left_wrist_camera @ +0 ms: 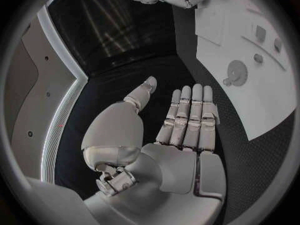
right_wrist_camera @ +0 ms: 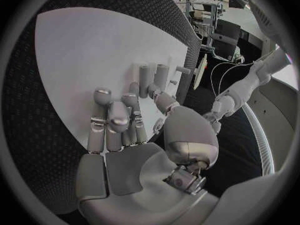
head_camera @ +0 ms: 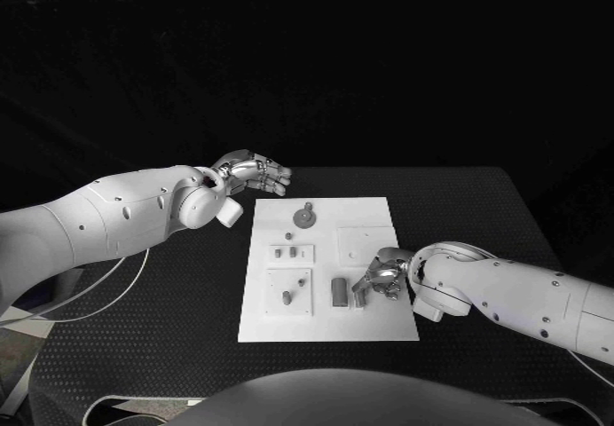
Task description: Assemble the parts on the task board
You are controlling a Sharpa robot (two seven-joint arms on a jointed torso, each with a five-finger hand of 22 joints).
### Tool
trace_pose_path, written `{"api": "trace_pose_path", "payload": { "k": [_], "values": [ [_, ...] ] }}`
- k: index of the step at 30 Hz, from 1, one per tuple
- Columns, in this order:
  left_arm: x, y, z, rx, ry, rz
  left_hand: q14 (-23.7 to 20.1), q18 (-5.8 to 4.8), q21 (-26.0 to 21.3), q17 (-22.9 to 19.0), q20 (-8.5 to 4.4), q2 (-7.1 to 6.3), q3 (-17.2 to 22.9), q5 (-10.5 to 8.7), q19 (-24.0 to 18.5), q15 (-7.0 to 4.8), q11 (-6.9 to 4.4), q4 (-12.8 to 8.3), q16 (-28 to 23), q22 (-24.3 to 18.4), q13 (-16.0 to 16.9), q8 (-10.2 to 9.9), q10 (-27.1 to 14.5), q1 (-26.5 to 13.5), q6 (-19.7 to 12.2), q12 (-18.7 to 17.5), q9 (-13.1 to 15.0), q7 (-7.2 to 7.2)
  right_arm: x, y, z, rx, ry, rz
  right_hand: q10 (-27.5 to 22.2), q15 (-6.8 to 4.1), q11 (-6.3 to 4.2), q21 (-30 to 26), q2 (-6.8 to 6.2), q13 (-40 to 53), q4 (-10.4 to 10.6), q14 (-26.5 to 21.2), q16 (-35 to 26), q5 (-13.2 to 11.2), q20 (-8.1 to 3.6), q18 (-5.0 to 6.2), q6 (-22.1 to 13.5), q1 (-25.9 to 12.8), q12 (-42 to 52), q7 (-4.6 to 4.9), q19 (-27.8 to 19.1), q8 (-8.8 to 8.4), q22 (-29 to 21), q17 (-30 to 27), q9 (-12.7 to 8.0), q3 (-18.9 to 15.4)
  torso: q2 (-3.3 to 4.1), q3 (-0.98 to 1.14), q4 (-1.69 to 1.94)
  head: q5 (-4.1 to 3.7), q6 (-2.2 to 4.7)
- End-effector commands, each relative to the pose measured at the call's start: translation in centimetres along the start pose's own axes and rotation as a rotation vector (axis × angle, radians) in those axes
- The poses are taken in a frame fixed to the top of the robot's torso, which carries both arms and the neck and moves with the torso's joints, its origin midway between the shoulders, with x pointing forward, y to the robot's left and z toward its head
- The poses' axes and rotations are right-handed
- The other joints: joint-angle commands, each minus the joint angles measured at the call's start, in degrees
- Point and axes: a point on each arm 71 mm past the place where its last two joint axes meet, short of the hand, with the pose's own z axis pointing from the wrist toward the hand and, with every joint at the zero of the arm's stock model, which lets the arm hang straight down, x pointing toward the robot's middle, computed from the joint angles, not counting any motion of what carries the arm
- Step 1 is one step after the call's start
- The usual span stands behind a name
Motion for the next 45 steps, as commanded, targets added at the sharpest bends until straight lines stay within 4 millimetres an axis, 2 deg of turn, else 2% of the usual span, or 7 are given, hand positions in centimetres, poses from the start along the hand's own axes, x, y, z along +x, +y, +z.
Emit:
{"api": "trace_pose_path", "payload": {
  "k": [1, 8, 17, 24, 39, 45],
  "values": [
    [0.2, -0.1, 0.0, 0.008, 0.016, -0.004, -0.3, 0.49, 0.1, 0.1, 0.30, 0.07, -0.1, 0.22, -0.2, 0.29, 0.07, 0.3, -0.3, -0.1, -0.1, 0.2, 0.4, -0.6, -0.2, -0.4, -0.1, -0.06, 0.5, 0.2, 0.1, -0.008, 0.022, -0.014, 1.0, -0.41, -0.73, -0.2, -0.08, 0.1, 0.3, -0.2, 0.1, 0.2, 0.01, 0.50, 0.0, -0.6, -0.2, 0.47, 0.2, -0.25, 0.7, -0.1, -0.2, 0.0, -0.01, 0.00, -0.01, 0.07, 0.01],
    [0.2, -0.1, 0.0, 0.007, 0.017, -0.004, -0.3, 0.49, 0.2, 0.1, 0.31, 0.08, -0.1, 0.22, -0.2, 0.29, 0.08, 0.3, -0.4, -0.1, -0.1, 0.2, 0.4, -0.6, -0.3, -0.4, -0.1, -0.06, 0.6, 0.3, 0.2, -0.010, 0.024, -0.012, 1.0, -0.39, -0.70, -0.4, -0.32, 0.1, 1.3, -0.2, 0.0, 0.2, 0.02, 0.50, 0.0, -2.3, -0.3, 0.49, 0.3, -0.37, 0.7, -0.2, -0.2, 0.2, 0.00, -0.01, 0.01, 0.11, 0.01],
    [0.2, -0.1, 0.0, 0.005, 0.016, -0.004, -0.3, 0.51, 0.2, 0.2, 0.31, 0.09, -0.1, 0.23, -0.2, 0.29, 0.08, 0.3, -0.4, -0.1, -0.1, 0.2, 0.4, -0.6, -0.3, -0.4, -0.1, -0.06, 0.8, 0.3, 0.2, -0.018, 0.055, 0.012, 0.8, -0.40, -0.71, -0.7, -3.49, 0.1, 3.8, -0.3, 0.0, 0.2, -0.13, 0.50, -0.1, -6.9, -0.4, 0.49, 0.2, -0.61, 0.7, -0.3, -0.2, 0.3, 0.00, 0.00, 0.00, 0.10, 0.01],
    [0.2, -0.1, 0.1, 0.005, 0.018, -0.004, -0.3, 0.52, 0.2, 0.2, 0.30, 0.10, -0.1, 0.23, -0.2, 0.29, 0.07, 0.3, -0.4, -0.1, -0.1, 0.2, 0.4, -0.5, -0.3, -0.4, -0.1, -0.06, 0.9, 0.3, 0.1, -0.023, 0.066, 0.019, 0.6, -0.35, -0.66, -0.7, -4.71, 0.2, 4.4, -0.4, -0.1, 0.2, -0.19, 0.50, -0.3, -7.8, -0.5, 0.54, 0.1, -0.74, 0.8, -0.3, -0.2, 0.7, 0.01, 0.00, -0.02, 0.13, 0.01],
    [0.1, -0.1, 0.1, 0.007, 0.015, -0.003, -0.3, 0.53, 0.2, 0.3, 0.32, 0.10, -0.1, 0.22, -0.2, 0.29, 0.08, 0.3, -0.5, -0.1, -0.1, 0.2, 0.4, -0.5, -0.3, -0.4, -0.1, -0.05, 0.6, -0.1, -0.1, -0.039, 0.044, 0.055, 0.5, -0.31, -0.62, -0.8, -5.52, 0.2, 4.8, -0.5, -0.1, 0.2, -0.23, 0.50, -0.4, -8.1, -0.6, 0.59, 0.1, -0.84, 0.8, -0.4, -0.2, 1.3, 0.00, 0.03, 0.00, 0.04, 0.01],
    [-0.2, -0.1, 0.0, 0.008, 0.004, -0.001, -0.3, 0.53, 0.2, 0.4, 0.32, 0.10, -0.1, 0.22, -0.2, 0.30, 0.08, 0.3, -0.5, -0.2, -0.1, 0.2, 0.4, -0.5, -0.3, -0.4, -0.1, -0.05, -0.9, -0.3, -1.1, -0.056, -0.004, 0.064, 0.5, -0.30, -0.59, -0.8, -7.24, 0.3, 5.1, -0.4, 0.0, 0.2, -0.32, 0.50, -0.5, -8.3, -0.5, 0.62, 0.3, -0.90, 0.8, -0.4, -0.1, 1.8, -0.06, 0.04, -0.07, -0.02, 0.01]
  ]
}}
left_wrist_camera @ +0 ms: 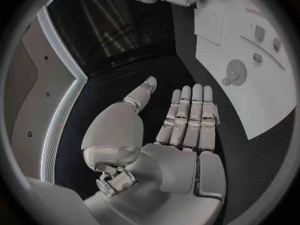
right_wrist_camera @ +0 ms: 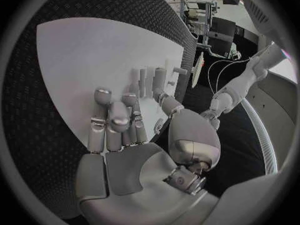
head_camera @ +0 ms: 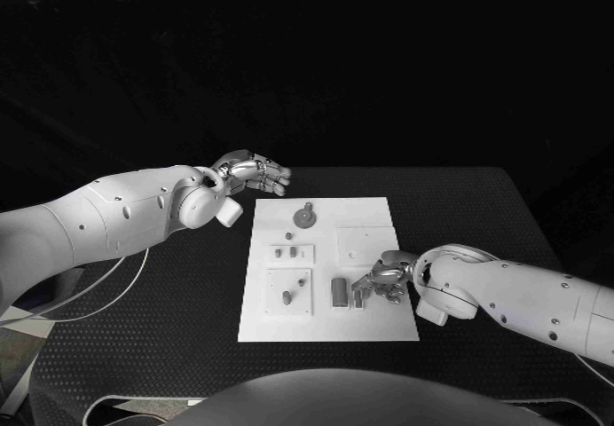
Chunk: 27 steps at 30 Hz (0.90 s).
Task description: Assemble the parts on the task board
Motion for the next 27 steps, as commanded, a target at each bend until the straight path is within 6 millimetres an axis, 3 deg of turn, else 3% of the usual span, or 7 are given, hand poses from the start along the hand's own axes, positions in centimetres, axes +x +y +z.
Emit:
{"api": "trace_pose_path", "payload": {
  "k": [1, 10, 16, 20, 23, 25, 27],
  "values": [
    [0.0, -0.1, 0.0, 0.014, 0.004, -0.001, -0.3, 0.53, 0.2, 0.1, 0.32, 0.10, -0.1, 0.22, -0.2, 0.30, 0.08, 0.3, -0.3, -0.1, -0.1, 0.3, 0.4, -0.5, -0.3, -0.4, -0.1, -0.05, -1.1, 0.7, -0.5, -0.048, -0.034, 0.011, 0.7, -0.14, -0.40, -0.3, -0.90, 0.1, 0.3, -0.1, 0.0, 0.2, -0.19, 0.83, -0.1, -0.1, -0.3, 0.29, 0.2, -0.41, 0.8, -0.1, 0.1, 0.4, -0.05, 0.00, -0.09, -0.09, 0.01],
    [0.1, -0.3, 0.3, 0.034, -0.018, 0.004, -0.3, 0.54, 0.2, 0.1, 0.32, 0.06, -0.1, 0.22, -0.2, 0.30, 0.08, 0.3, -0.3, -0.1, -0.1, 0.3, 0.4, -0.5, -0.3, -0.4, -0.1, -0.04, -6.3, 2.3, -1.9, -0.176, -0.204, 0.087, 0.5, 0.64, 0.48, -0.4, -2.61, 0.3, 1.5, 0.0, 0.0, 0.2, -0.30, 0.83, -3.5, 0.0, -0.1, 1.26, 0.4, -2.22, 0.8, -0.2, -0.6, 1.5, -0.31, 0.02, -0.08, -0.51, 0.01],
    [0.1, -0.5, 0.5, 0.048, -0.043, -0.004, -0.6, 0.57, 0.2, 0.2, 0.37, 0.11, 0.0, 0.23, -0.2, 0.37, 0.13, 0.2, -0.7, -0.1, -0.1, 0.1, 0.3, -0.4, -0.6, -0.5, -0.2, 0.08, -10.4, 2.3, -2.3, -0.357, -0.329, 0.254, 0.2, 1.43, 1.29, -0.5, -0.93, 0.6, 0.3, -0.1, -0.1, 0.2, -0.24, 0.83, -5.5, 1.6, 0.1, 2.10, 0.2, -3.13, 0.9, -0.2, -0.8, 1.7, -1.16, -0.29, -0.20, -0.85, 0.01],
    [-0.1, -0.6, 0.5, 0.057, -0.076, -0.012, -0.9, 0.60, 0.2, 0.3, 0.40, 0.26, 0.0, 0.23, -0.2, 0.38, 0.06, 0.2, -1.1, -0.1, -0.1, 0.1, 0.4, -0.2, -0.9, -0.4, -0.3, 0.04, -13.4, 1.8, -2.0, -0.455, -0.389, 0.434, -2.5, 2.22, 1.94, -2.4, 1.20, -0.4, -1.8, -2.7, -3.0, 0.5, 0.82, 0.47, -6.5, 2.3, -2.0, 2.69, -2.7, -3.49, 0.3, -1.5, -0.7, 1.3, -2.12, -0.59, -0.45, -1.09, 2.23],
    [-0.3, -0.7, 0.7, 0.063, -0.109, -0.022, -1.8, 0.63, 0.3, 0.3, 0.37, 0.47, 0.1, 0.22, -0.1, 0.32, -0.67, 0.2, -2.0, -0.1, -0.2, 0.3, 0.6, -0.2, -0.7, -0.4, -0.4, -1.10, -15.7, 0.7, -1.9, -0.488, -0.451, 0.506, -8.1, 4.57, 3.52, -9.4, 3.25, -7.9, -3.3, -9.4, -14.4, 0.2, 3.65, -1.16, -8.5, 2.4, -11.6, 3.82, -10.7, -4.09, -2.7, -6.9, -0.6, 2.3, -2.88, -0.70, -0.59, -1.57, 4.03],
    [-0.7, -0.8, 0.6, 0.065, -0.141, -0.029, -2.4, 0.62, 0.3, 0.2, 0.35, 0.48, 0.1, 0.22, 0.0, 0.27, -0.93, 0.2, -2.6, -0.1, -0.3, 0.2, 0.6, -0.2, -0.9, -0.5, -0.4, -1.36, -17.1, 0.4, -1.7, -0.513, -0.482, 0.557, -9.3, 4.86, 4.14, -11.5, 3.64, -10.6, -3.5, -11.0, -17.9, 0.3, 4.41, -1.62, -8.8, 2.3, -14.7, 4.52, -12.7, -4.09, -3.8, -8.6, -0.5, 2.7, -3.42, -0.78, -0.64, -1.60, 5.55],
    [-1.0, -0.8, 0.6, 0.067, -0.167, -0.044, -3.6, 0.53, 0.2, 0.0, 0.41, 0.41, 0.1, 0.22, -0.3, 0.31, -1.14, 0.2, -3.5, -0.2, -0.5, -0.4, 0.0, -0.2, -1.8, -0.9, -0.8, -1.67, -18.3, 0.0, -1.8, -0.537, -0.520, 0.613, -11.5, 7.70, 6.49, -17.2, 4.24, -19.2, -4.2, -16.0, -27.6, 0.0, 6.55, -3.33, -10.7, 2.3, -24.0, 6.32, -19.5, -4.73, -6.5, -13.1, -0.6, 3.7, -3.82, -0.80, -0.89, -1.33, 6.59]
  ]
}}
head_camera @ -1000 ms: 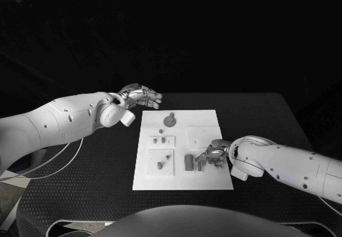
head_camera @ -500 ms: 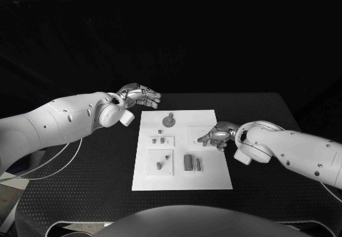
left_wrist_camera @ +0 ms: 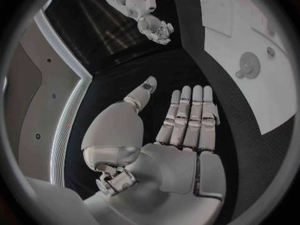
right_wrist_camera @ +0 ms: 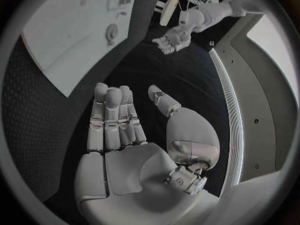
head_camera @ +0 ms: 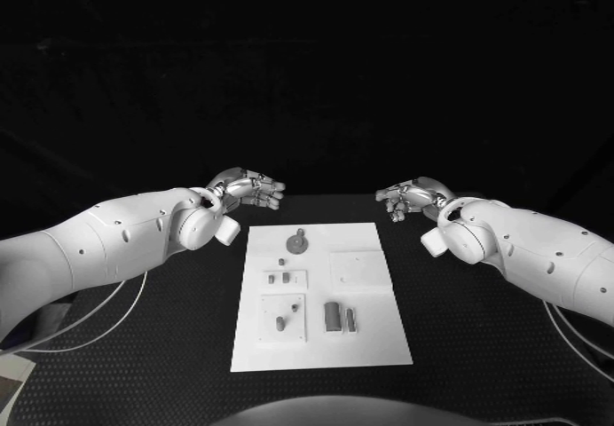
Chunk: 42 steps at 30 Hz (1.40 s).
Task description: Assemble the parts on the task board
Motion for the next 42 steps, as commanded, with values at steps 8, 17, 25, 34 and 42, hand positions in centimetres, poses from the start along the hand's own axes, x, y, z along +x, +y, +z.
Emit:
{"api": "trace_pose_path", "payload": {
  "k": [8, 17, 25, 34, 42],
  "values": [
    [-1.0, -0.5, 0.8, 0.053, -0.108, -0.109, -7.0, -1.29, -0.4, -1.8, 2.15, -0.03, -0.1, 0.20, -8.1, 0.72, -0.52, 0.3, -5.2, -2.7, -2.9, -2.6, -7.0, -0.8, -4.9, -4.6, -1.2, -0.85, -2.4, 0.1, 1.1, -0.181, -0.077, 0.270, -5.0, 11.12, 5.29, -15.8, 1.09, -23.1, -0.5, -19.5, -28.3, 0.0, 6.04, -6.62, -7.2, -0.3, -21.1, 1.71, -21.5, -2.94, -6.4, -12.5, -2.4, -2.2, -2.26, -0.18, -1.26, 0.56, 6.40],
    [-0.3, -0.4, 1.1, 0.066, -0.073, -0.120, -10.5, -1.29, -0.1, -2.8, 3.84, 0.27, -2.1, 0.20, -12.5, 1.10, -1.18, 0.4, -7.3, -4.3, -4.7, -3.3, -11.2, -2.9, -7.4, -4.8, -1.2, -1.59, -1.8, 0.2, 1.1, -0.194, -0.069, 0.290, -4.9, 11.85, 5.90, -19.4, 1.92, -31.3, -1.1, -20.7, -32.5, 0.1, 7.02, -7.06, -9.0, -0.1, -25.0, 1.91, -24.2, -2.52, -7.5, -15.9, -3.7, -7.6, -3.14, 0.18, -1.32, 1.00, 8.65],
    [-0.2, 0.0, 1.0, 0.042, -0.095, -0.100, -44.7, -1.29, -3.8, -27.0, -2.47, 4.37, -26.2, -2.61, -49.1, -8.48, -8.09, 14.8, -26.7, -42.2, -10.9, -15.9, -59.4, -56.5, -47.4, -8.5, -30.1, -8.98, -1.7, 0.0, 1.0, -0.164, -0.090, 0.270, -57.0, 1.94, -3.53, -33.3, 3.45, -51.7, 15.0, -60.2, -55.1, -2.9, -3.48, -12.33, -52.0, -42.2, -30.9, -9.04, -50.6, -8.63, -69.8, -40.8, -40.6, -39.2, -2.82, 0.10, -0.88, 0.48, 8.82],
    [2.6, -0.3, 0.0, 0.094, -0.166, -0.141, -44.7, -1.29, -3.8, -27.0, -2.47, 4.37, -26.2, -2.61, -49.1, -8.48, -8.09, 14.8, -26.7, -42.2, -10.9, -15.9, -59.4, -56.5, -47.4, -8.5, -30.1, -8.98, -0.2, 1.1, -0.4, -0.203, -0.152, 0.313, -57.0, 1.94, -3.53, -33.3, 3.45, -51.7, 15.0, -60.2, -55.1, -2.9, -3.48, -12.33, -52.0, -42.2, -30.9, -9.04, -50.6, -8.63, -69.8, -40.8, -40.6, -39.2, -1.51, -0.14, 2.73, -3.62, 10.51],
    [6.6, -1.3, -2.4, 0.153, -0.281, -0.192, -44.7, -1.29, -3.8, -27.0, -2.47, 4.37, -26.2, -2.61, -49.1, -8.48, -8.09, 14.8, -26.7, -42.2, -10.9, -15.9, -59.4, -56.5, -47.4, -8.5, -30.1, -8.98, 2.5, 2.3, -3.4, -0.225, -0.243, 0.379, -57.0, 1.94, -3.53, -33.3, 3.45, -51.7, 15.0, -60.2, -55.1, -2.9, -3.48, -12.33, -52.0, -42.2, -30.9, -9.04, -50.6, -8.63, -69.8, -40.8, -40.6, -39.2, -1.15, -0.20, 3.74, -4.76, 10.98]
  ]
}}
